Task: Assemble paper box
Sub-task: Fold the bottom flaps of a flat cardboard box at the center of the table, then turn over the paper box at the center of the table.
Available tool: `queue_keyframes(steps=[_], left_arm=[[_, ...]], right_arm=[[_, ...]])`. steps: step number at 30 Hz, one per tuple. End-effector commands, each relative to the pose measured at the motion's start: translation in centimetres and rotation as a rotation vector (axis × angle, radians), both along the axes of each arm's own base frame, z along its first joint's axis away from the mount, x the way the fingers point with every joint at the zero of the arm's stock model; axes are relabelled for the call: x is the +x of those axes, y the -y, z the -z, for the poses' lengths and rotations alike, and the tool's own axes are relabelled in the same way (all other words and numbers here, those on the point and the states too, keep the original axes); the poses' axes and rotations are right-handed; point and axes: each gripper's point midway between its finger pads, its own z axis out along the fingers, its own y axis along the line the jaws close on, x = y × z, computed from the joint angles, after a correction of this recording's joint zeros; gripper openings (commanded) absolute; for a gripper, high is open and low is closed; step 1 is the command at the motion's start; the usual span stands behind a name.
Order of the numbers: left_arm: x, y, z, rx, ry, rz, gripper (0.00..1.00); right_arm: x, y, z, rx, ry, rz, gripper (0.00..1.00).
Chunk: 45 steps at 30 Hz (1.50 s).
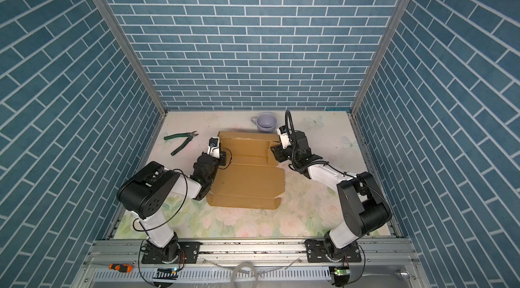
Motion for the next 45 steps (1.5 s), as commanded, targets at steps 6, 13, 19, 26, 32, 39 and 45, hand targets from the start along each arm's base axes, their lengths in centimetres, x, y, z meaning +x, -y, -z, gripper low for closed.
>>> queue_keyframes(steps=[6, 13, 19, 26, 32, 39, 45], left_arm=[[0.2, 1.3, -0.7, -0.052, 0.004, 0.039, 0.0], [0.3, 2.0, -0.6, -0.072, -0.035, 0.063, 0.0], [-0.6, 2.2, -0.5, -0.11, -0.106, 0.079, 0.0], [-1.3, 2.6, -1.1, -0.093, -0.276, 0.09, 0.0], [-2.8, 3.1, -0.2, -0.069, -0.498, 0.11, 0.0], [-4.9, 4.6, 1.9, -0.075, -0.716, 0.201, 0.0], [-7.7, 7.3, 5.6, -0.127, -1.037, 0.33, 0.0]], right_arm=[[1.8, 0.9, 1.2, -0.033, 0.059, 0.105, 0.38], [3.5, 2.7, 1.3, -0.057, 0.09, 0.241, 0.14], [4.0, 4.1, 1.1, -0.099, 0.086, 0.34, 0.0], [2.5, 3.5, -0.2, -0.147, -0.032, 0.269, 0.0], [0.7, 3.7, 0.7, -0.219, -0.207, 0.231, 0.0], [-0.7, 3.5, 1.4, -0.26, -0.427, 0.203, 0.0], [-3.2, 2.7, 2.2, -0.302, -0.677, 0.156, 0.0]])
